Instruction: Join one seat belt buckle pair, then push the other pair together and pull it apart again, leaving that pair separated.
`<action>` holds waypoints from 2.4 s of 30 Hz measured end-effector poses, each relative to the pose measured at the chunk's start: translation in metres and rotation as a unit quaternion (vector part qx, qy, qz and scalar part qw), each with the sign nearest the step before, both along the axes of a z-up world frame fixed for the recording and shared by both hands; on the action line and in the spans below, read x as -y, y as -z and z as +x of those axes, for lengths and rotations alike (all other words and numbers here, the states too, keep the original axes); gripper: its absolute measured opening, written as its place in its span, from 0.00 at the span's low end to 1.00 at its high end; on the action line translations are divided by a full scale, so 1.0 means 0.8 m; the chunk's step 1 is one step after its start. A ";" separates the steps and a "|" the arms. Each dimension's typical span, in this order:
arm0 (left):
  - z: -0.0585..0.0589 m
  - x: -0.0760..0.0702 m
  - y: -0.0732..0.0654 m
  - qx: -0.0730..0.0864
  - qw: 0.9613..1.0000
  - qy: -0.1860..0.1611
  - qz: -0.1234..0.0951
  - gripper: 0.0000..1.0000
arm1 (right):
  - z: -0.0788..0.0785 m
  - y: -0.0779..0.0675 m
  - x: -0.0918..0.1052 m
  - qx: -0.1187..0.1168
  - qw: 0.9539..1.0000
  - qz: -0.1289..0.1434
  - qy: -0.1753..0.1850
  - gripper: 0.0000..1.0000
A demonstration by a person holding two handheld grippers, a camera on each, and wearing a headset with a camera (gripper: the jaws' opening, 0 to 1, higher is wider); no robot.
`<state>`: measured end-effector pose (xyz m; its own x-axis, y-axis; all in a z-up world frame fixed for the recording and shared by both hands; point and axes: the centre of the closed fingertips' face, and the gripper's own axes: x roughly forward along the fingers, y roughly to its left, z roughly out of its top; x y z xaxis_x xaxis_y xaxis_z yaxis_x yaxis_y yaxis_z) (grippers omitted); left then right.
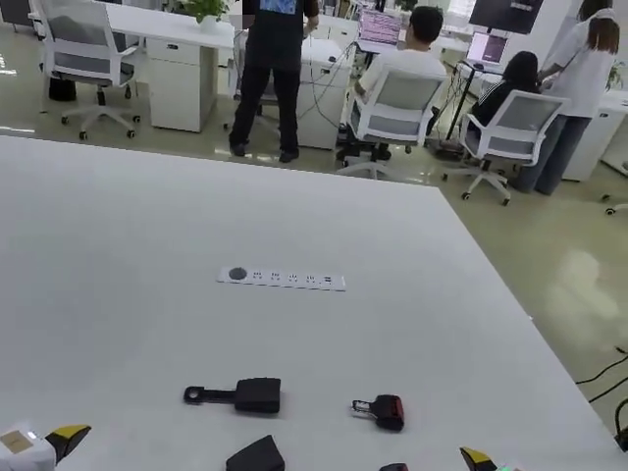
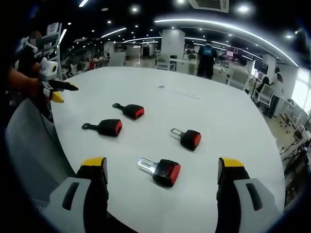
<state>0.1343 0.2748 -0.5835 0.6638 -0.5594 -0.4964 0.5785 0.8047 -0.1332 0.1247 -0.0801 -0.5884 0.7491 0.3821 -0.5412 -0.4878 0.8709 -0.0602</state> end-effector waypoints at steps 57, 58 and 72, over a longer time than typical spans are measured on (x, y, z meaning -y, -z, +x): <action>0.004 0.013 -0.003 0.000 1.000 0.008 0.000 0.94 | 0.005 0.001 -0.008 0.003 1.000 0.005 -0.013 0.95; 0.005 0.012 -0.002 0.000 1.000 0.009 0.001 0.94 | 0.005 0.001 -0.010 0.002 1.000 0.006 -0.013 0.94; 0.012 0.024 0.002 -0.006 1.000 0.014 0.005 0.93 | 0.017 0.003 -0.012 -0.001 1.000 0.011 -0.026 0.94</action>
